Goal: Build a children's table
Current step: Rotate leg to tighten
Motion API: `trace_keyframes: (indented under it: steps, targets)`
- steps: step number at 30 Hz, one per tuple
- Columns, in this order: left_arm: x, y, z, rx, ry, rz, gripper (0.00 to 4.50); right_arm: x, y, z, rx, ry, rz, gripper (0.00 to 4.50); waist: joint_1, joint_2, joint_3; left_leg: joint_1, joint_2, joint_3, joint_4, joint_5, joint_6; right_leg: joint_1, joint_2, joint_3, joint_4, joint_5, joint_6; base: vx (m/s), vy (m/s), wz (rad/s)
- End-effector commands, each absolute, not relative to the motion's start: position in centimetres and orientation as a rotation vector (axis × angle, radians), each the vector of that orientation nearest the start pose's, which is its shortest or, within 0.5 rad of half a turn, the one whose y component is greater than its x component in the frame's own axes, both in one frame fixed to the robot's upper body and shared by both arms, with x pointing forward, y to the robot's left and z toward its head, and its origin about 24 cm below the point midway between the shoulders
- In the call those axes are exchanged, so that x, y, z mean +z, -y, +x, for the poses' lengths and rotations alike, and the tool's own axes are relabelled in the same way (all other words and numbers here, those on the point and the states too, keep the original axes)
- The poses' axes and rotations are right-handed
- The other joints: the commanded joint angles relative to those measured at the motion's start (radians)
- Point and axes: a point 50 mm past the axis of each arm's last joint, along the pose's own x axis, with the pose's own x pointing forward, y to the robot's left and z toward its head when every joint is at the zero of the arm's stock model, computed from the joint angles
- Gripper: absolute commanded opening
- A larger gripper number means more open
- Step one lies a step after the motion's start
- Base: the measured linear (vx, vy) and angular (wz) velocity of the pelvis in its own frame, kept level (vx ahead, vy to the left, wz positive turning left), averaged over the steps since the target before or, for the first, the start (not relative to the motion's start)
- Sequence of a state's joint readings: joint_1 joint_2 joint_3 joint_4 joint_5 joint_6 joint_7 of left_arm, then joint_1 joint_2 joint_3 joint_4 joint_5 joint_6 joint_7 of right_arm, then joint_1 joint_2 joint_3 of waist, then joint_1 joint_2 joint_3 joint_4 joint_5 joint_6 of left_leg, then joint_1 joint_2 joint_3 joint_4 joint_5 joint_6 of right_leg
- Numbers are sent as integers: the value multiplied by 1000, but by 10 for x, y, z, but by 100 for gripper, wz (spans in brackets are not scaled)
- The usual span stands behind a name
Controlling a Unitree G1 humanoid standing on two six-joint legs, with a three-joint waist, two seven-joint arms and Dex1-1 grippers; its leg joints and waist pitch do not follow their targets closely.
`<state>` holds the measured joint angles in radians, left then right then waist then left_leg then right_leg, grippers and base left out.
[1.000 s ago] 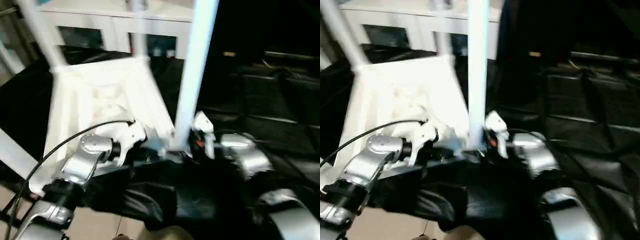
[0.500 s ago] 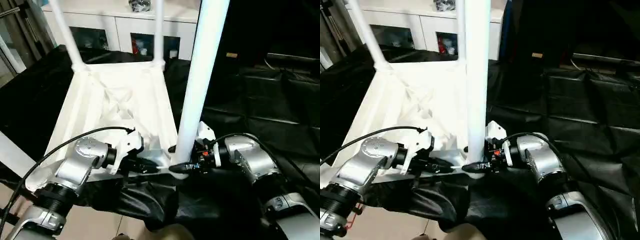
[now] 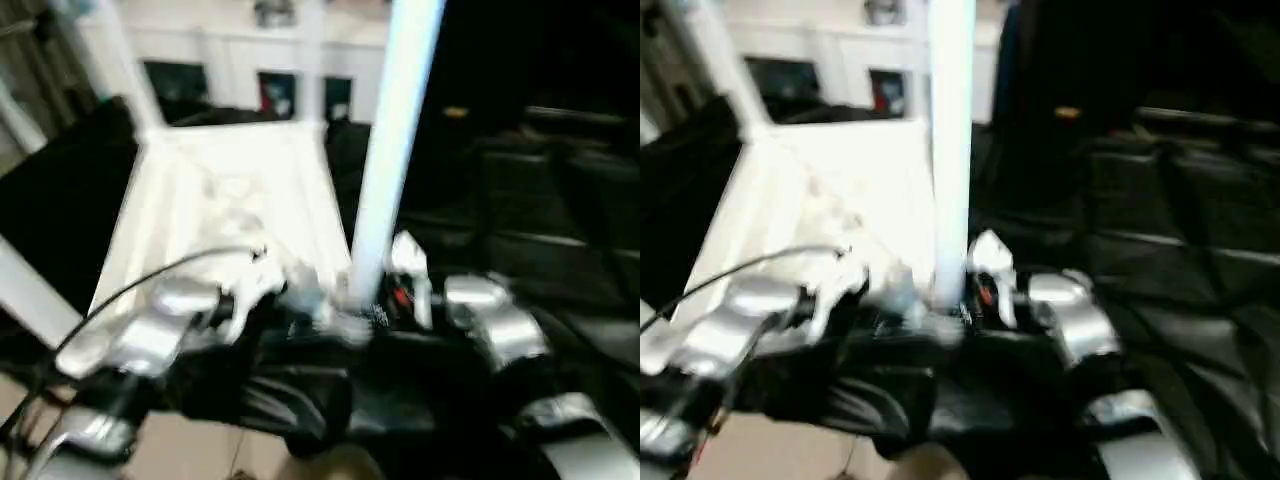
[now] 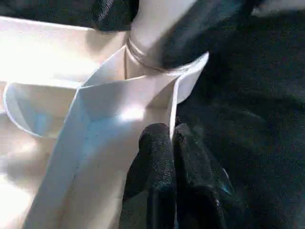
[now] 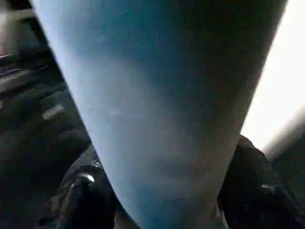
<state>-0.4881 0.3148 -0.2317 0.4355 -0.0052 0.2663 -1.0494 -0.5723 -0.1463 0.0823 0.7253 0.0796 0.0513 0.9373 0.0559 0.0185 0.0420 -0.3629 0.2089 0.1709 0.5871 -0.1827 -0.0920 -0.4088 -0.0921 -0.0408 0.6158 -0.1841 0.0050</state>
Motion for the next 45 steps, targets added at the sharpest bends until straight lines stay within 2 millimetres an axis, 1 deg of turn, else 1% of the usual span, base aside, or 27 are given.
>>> trace_keyframes:
  steps: [1,2,3,5,6,9,11,13,14,16,18,20,21,23,27,30,32,33,34,35,37,38,39,40,42,43,45]
  targets:
    - [53,-98,316,-1124,-377,256,0,18,69,318,1038,-363,23,233,1,-5,-47,4,6,0,-84,-309,-18,42,-37,22,-92,-395,-173,0,0,0]
    - [53,-95,317,-1104,-375,252,0,17,67,320,999,-367,23,230,-6,-6,-51,1,5,-3,-84,-308,-18,47,-38,22,-90,-397,-167,0,0,0]
    - [53,-89,321,-1059,-368,244,0,15,63,324,909,-381,25,230,-9,-3,-49,0,6,-3,-84,-307,-12,45,-37,22,-92,-383,-167,0,0,0]
    - [54,-78,326,-989,-361,237,0,13,56,329,815,-403,25,229,-16,-5,-49,3,2,-1,-82,-318,-9,42,-35,22,-95,-389,-171,0,0,0]
    - [54,-73,327,-963,-356,241,0,13,51,330,797,-409,26,229,-17,-4,-49,5,2,0,-81,-320,-6,40,-35,22,-98,-394,-170,0,0,0]
    - [54,-65,328,-948,-347,245,0,14,44,330,797,-400,12,229,-15,-4,-52,4,3,1,-81,-305,5,42,-33,23,-97,-358,-176,0,0,0]
    - [54,-60,325,-969,-339,247,0,16,40,330,814,-381,1,229,-12,-4,-55,2,4,3,-79,-282,19,46,-33,23,-93,-298,-190,0,0,0]
    - [54,-56,322,-1004,-327,249,0,18,39,330,828,-363,20,267,-11,-3,-55,1,4,3,-79,-273,27,47,-32,22,-90,-269,-201,0,0,0]
    - [53,-55,320,-1021,-327,249,0,18,39,330,837,-358,26,267,-11,-2,-55,1,4,3,-80,-274,30,47,-32,22,-89,-264,-205,0,0,0]
    - [53,-56,319,-1032,-325,251,0,19,40,331,841,-355,28,286,-13,0,-53,2,5,2,-82,-295,29,46,-33,21,-92,-286,-205,0,0,0]
    - [53,-61,317,-1068,-321,262,0,22,45,334,859,-333,5,309,-15,2,-52,2,5,1,-83,-319,24,45,-33,21,-95,-315,-199,0,0,0]
    - [53,-66,315,-1100,-325,264,0,26,51,335,900,-317,-4,316,-16,1,-54,0,5,0,-84,-320,27,48,-34,20,-94,-313,-197,0,0,0]
    - [53,-69,314,-1123,-322,264,0,28,54,334,943,-309,-7,316,-17,0,-55,-1,6,0,-84,-310,32,48,-33,21,-92,-293,-201,0,0,0]
    - [54,-75,313,-1153,-329,268,0,31,60,333,1022,-291,-37,316,-15,3,-57,2,8,2,-81,-290,42,49,-34,22,-89,-249,-221,0,0,0]
    - [56,-85,307,-1247,-333,272,0,37,70,327,1189,-285,-62,316,-9,4,-62,-1,10,6,-74,-204,76,56,-31,20,-71,-80,-276,0,0,0]
    - [57,-92,304,-1303,-341,275,0,38,78,323,1282,-293,-86,316,0,4,-64,1,11,10,-69,-169,97,58,-31,18,-63,-26,-301,0,0,0]
    - [57,-96,302,-1324,-347,285,0,39,81,320,1329,-303,-94,316,7,4,-62,2,13,11,-69,-179,101,57,-31,17,-65,-43,-303,0,0,0]
    - [57,-104,300,-1355,-366,299,0,38,88,313,1426,-334,-129,316,9,3,-61,3,13,12,-70,-189,99,56,-30,18,-66,-59,-303,0,0,0]
    - [57,-106,299,-1366,-371,305,0,37,91,311,1461,-347,-142,316,12,3,-61,4,14,10,-70,-191,98,57,-30,17,-66,-65,-301,0,0,0]
    - [57,-110,299,-1382,-377,308,0,37,95,307,1507,-366,-158,316,16,4,-59,5,15,11,-71,-201,99,54,-30,19,-67,-77,-296,0,0,0]
    - [58,-116,297,-1408,-389,309,0,38,99,304,1550,-382,-156,316,25,4,-58,6,16,12,-73,-212,89,52,-31,20,-68,-102,-290,0,0,0]
    - [59,-119,296,-1422,-395,309,0,39,100,303,1570,-387,-154,316,27,0,-58,8,16,12,-74,-218,86,51,-31,21,-69,-113,-287,0,0,0]
    - [60,-122,295,-1435,-399,309,0,40,101,301,1587,-392,-153,316,31,2,-57,10,17,11,-76,-228,77,50,-32,21,-70,-136,-282,0,0,0]
    - [61,-124,294,-1452,-401,309,0,40,102,300,1602,-396,-154,316,31,0,-56,9,17,11,-77,-233,73,50,-32,22,-72,-147,-278,0,0,0]
    - [62,-127,292,-1474,-403,302,0,40,103,298,1623,-405,-150,316,32,2,-57,9,18,9,-79,-239,59,50,-33,23,-70,-162,-268,0,0,0]
    - [62,-128,291,-1483,-407,298,0,40,104,297,1633,-410,-148,291,32,2,-58,8,17,10,-78,-232,57,50,-33,23,-70,-148,-271,0,0,0]
    - [63,-129,290,-1494,-412,293,0,41,104,296,1644,-415,-146,281,32,2,-58,8,16,9,-78,-219,58,51,-32,23,-68,-129,-274,0,0,0]
